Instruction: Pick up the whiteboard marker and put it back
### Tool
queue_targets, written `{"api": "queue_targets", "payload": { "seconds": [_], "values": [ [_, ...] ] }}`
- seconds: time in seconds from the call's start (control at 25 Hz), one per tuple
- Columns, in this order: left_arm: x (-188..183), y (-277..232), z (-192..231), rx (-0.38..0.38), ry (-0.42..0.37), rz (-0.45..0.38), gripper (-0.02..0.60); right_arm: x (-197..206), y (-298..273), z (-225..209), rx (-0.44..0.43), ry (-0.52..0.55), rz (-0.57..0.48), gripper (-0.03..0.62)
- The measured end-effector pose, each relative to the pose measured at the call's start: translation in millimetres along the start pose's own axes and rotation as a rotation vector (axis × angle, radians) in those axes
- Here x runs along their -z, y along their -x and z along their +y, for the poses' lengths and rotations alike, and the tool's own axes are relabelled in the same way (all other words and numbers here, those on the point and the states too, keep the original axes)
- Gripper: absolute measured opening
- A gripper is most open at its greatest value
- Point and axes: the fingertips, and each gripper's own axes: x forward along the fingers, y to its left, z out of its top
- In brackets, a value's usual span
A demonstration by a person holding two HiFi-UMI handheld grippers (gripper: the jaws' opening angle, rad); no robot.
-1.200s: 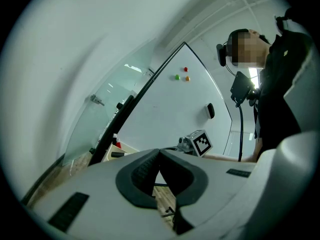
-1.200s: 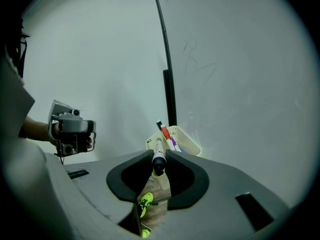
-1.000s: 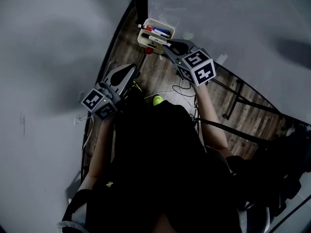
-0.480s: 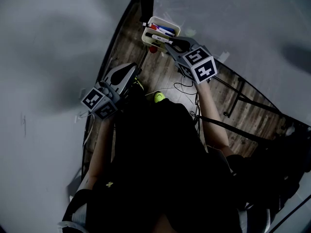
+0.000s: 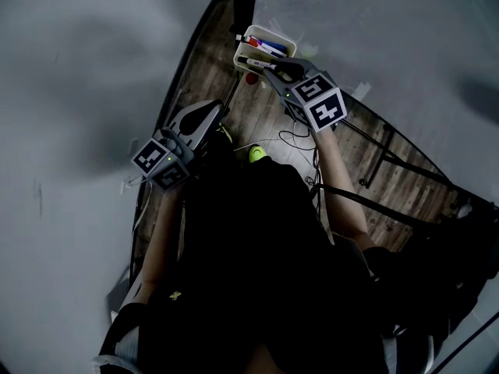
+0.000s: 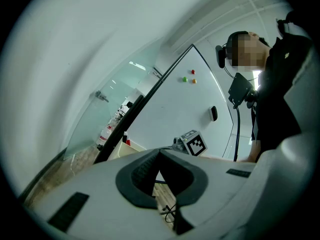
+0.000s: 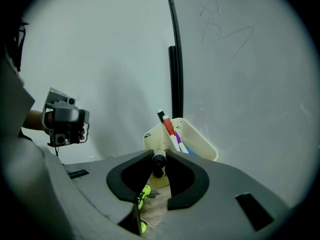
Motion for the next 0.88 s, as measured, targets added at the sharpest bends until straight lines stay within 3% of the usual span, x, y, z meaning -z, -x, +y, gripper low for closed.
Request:
{"api": "queue_targets", "payload": {
  "seconds": [0.88],
  "values": [
    [0.2, -4.9, -3.6, 0.005, -0.002, 0.006, 0.002, -4.0, 0.0, 5.8, -0.002, 0.025, -0.020, 0.078]
  ]
}}
